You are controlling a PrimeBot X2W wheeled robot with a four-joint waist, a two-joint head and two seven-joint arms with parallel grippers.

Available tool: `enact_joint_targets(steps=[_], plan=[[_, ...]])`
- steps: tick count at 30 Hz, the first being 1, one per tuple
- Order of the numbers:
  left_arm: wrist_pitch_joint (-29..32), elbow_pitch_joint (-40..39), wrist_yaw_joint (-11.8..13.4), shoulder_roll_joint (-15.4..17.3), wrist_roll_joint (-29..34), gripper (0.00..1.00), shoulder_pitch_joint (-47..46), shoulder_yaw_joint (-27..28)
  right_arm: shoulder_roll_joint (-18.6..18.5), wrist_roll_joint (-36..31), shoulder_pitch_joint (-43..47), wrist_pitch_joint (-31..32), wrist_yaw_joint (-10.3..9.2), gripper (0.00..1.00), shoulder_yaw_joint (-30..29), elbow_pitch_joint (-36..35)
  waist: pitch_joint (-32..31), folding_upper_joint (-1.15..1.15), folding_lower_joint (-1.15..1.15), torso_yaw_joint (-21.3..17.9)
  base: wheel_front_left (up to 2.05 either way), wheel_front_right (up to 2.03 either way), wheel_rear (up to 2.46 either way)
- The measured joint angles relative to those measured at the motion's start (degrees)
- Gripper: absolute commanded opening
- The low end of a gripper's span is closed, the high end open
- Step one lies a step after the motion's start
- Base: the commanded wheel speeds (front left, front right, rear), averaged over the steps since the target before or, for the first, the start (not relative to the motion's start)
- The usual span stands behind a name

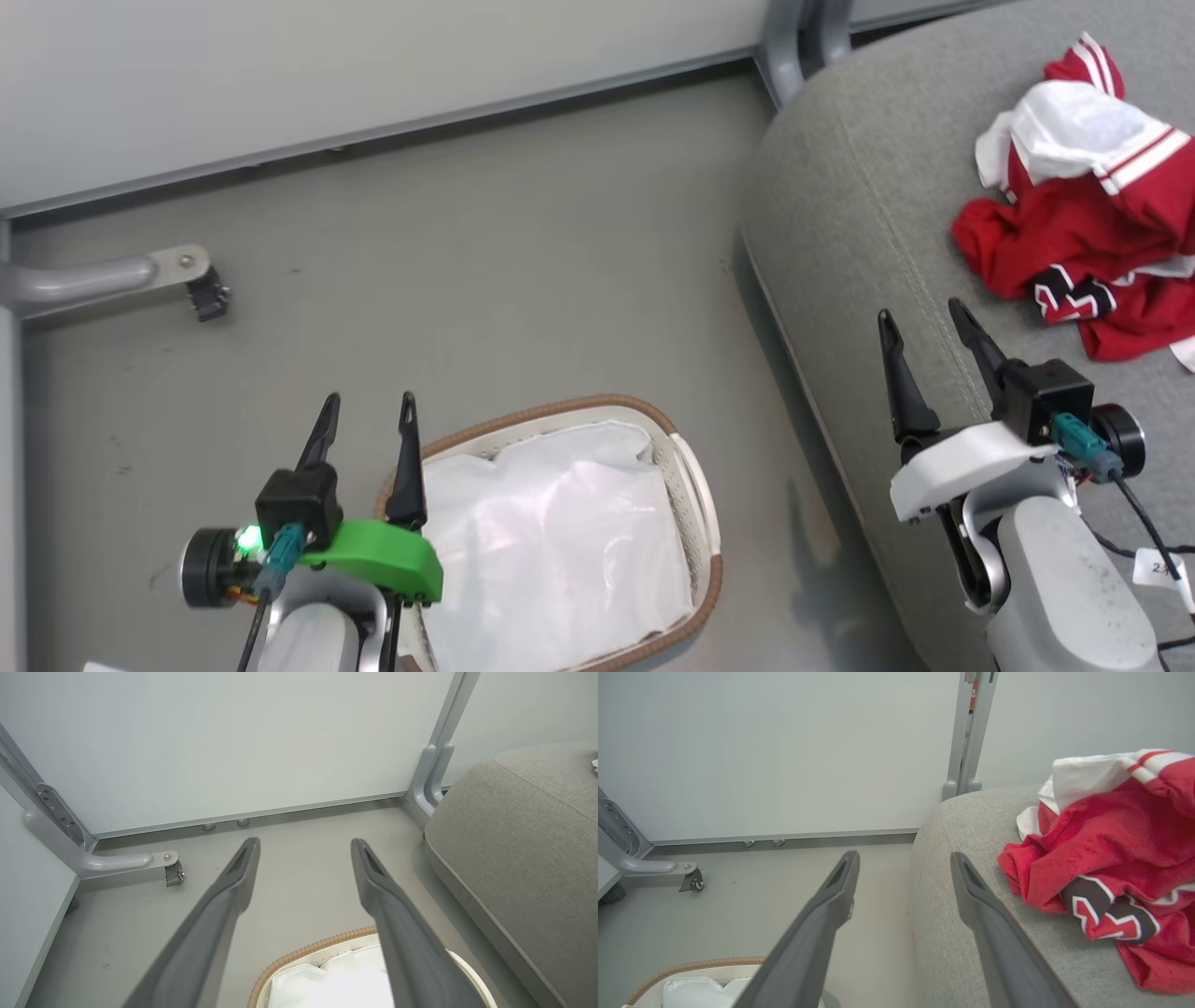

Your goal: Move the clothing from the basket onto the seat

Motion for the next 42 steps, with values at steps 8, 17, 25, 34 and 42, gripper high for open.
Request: enact_joint_targets(steps=[8,17,25,34,42], plan=[[0.00,-0.12,-1.15,0.00,-1.14,1.00,5.31,4.24,0.85,0.09,3.78,-0.01,0.00,1.00,-1.18,0.24,-4.93,0.00,0.00,3.46,0.00,0.00,0.00],[0.00,-0.96,-3.90,-0.01,-2.46,1.00,9.62,7.03,1.59,-0.40,7.79,0.00,0.00,1.00,-1.20,1.18,-9.27,0.00,0.00,4.79,0.00,0.00,0.00],[0.97,1.34,-4.48,-0.29,-5.14,0.00,10.18,7.34,2.32,1.67,9.35,1.10,0.01,0.00,-1.43,3.44,-9.78,0.00,0.00,4.77,0.00,0.00,0.00],[3.46,0.30,-4.81,-0.29,-14.70,0.00,10.17,8.58,2.31,11.77,9.59,3.58,0.01,0.00,-2.29,2.27,-10.06,0.00,0.00,4.68,0.00,0.00,0.00],[5.43,-0.70,-5.14,-0.29,-22.31,0.00,10.11,9.33,2.31,20.04,9.89,5.43,0.00,0.00,-2.94,1.09,-10.32,0.00,0.00,4.61,0.00,0.00,0.00]])
